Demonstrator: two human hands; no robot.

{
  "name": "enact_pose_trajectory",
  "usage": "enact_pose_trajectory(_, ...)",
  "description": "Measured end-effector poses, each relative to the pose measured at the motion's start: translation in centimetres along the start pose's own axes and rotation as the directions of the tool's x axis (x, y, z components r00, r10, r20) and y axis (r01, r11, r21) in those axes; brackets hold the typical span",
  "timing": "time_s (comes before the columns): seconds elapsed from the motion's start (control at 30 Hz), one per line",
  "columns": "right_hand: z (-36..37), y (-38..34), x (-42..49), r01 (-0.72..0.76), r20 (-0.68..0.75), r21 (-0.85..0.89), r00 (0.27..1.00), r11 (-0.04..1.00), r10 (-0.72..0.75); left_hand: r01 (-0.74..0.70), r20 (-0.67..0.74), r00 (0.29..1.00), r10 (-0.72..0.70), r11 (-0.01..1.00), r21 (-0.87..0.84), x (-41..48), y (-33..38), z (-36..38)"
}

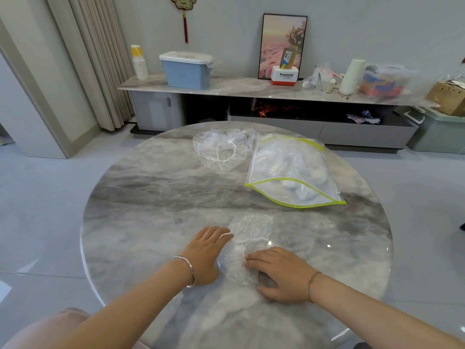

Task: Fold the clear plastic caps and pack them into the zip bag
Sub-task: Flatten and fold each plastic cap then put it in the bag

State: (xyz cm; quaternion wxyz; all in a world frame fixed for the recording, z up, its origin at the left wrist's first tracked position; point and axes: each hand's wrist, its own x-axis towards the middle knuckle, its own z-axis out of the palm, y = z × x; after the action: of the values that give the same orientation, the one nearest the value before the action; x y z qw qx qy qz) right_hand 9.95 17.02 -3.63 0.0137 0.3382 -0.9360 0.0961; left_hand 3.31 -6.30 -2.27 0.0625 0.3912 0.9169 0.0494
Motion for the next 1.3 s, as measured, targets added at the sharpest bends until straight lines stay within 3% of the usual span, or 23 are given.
enact_pose_trajectory(0.1, 0.6, -0.1, 0.7, -0.053, -0.105, 0.047, 0.993, 0.997, 0.058, -0.041, 0.067, 0.997, 0.044, 0.998, -0.048, -0.1, -0.1, 0.6)
enact_pose_trajectory(0.17, 0.5, -0.1, 0.9, -0.223, -0.102, 0.223, 0.963, 0.949, 0.250, -0.036, 0.067, 0.997, 0.040, 0.997, -0.067, 0.0, -0.3, 0.8)
enact_pose_trajectory(0.23, 0.1, 0.0, 0.9, -0.393, -0.023, 0.515, 0.882, 0.762, 0.471, -0.007, 0.031, 0.999, 0.011, 0.992, -0.129, 0.2, -0.4, 0.6)
enact_pose_trajectory(0.3, -0.6, -0.1, 1.2, -0.410, 0.021, 0.755, 0.794, 0.511, 0.607, 0.026, -0.008, 1.000, -0.028, 0.988, -0.151, 0.5, -0.6, 0.3)
enact_pose_trajectory(0.37, -1.4, -0.2, 1.5, -0.382, 0.071, 0.868, 0.726, 0.316, 0.683, 0.094, -0.036, 0.994, -0.104, 0.972, -0.217, 0.8, -0.5, 0.2)
enact_pose_trajectory(0.47, -2.2, -0.5, 1.7, -0.405, 0.121, 0.890, 0.652, 0.209, 0.748, 0.207, -0.036, 0.968, -0.249, 0.870, -0.447, 1.0, 0.0, 0.5)
enact_pose_trajectory(0.73, -0.9, -0.4, 1.6, -0.522, 0.119, 0.814, 0.580, 0.255, 0.806, 0.331, 0.057, 0.932, -0.359, 0.776, -0.537, 1.4, 1.0, 1.4)
enact_pose_trajectory(0.87, -1.0, -0.5, 1.6, -0.662, -0.124, 0.511, 0.575, 0.548, 0.809, 0.330, -0.005, 0.932, -0.361, 0.857, -0.396, 1.2, 1.9, 0.6)
enact_pose_trajectory(0.93, -1.3, -0.9, 1.8, -0.587, -0.326, 0.388, 0.634, 0.711, 0.701, 0.259, -0.192, 0.931, -0.312, 0.931, -0.256, 1.2, 2.4, 0.2)
enact_pose_trajectory(1.0, -1.2, -1.2, 2.0, -0.496, -0.396, 0.285, 0.718, 0.820, 0.572, 0.101, -0.381, 0.911, -0.158, 0.981, -0.165, 1.5, 3.0, 0.0)
enact_pose_trajectory(1.07, -0.4, -1.3, 2.1, -0.482, -0.310, 0.227, 0.788, 0.846, 0.532, -0.027, -0.400, 0.916, -0.009, 0.996, -0.084, 2.1, 3.3, 0.3)
enact_pose_trajectory(1.13, 0.5, -1.3, 2.0, -0.511, -0.151, 0.193, 0.828, 0.838, 0.539, -0.032, -0.221, 0.975, 0.021, 0.998, -0.045, 2.2, 3.9, 0.7)
enact_pose_trajectory(1.2, 1.5, -0.9, 1.7, -0.556, -0.014, 0.139, 0.826, 0.819, 0.564, 0.016, -0.070, 0.997, -0.018, 1.000, -0.019, 2.1, 4.1, 1.6)
enact_pose_trajectory(1.3, 2.4, -0.1, 1.4, -0.581, 0.067, 0.086, 0.814, 0.809, 0.577, 0.033, 0.036, 0.999, -0.032, 0.999, -0.032, 2.5, 3.9, 2.8)
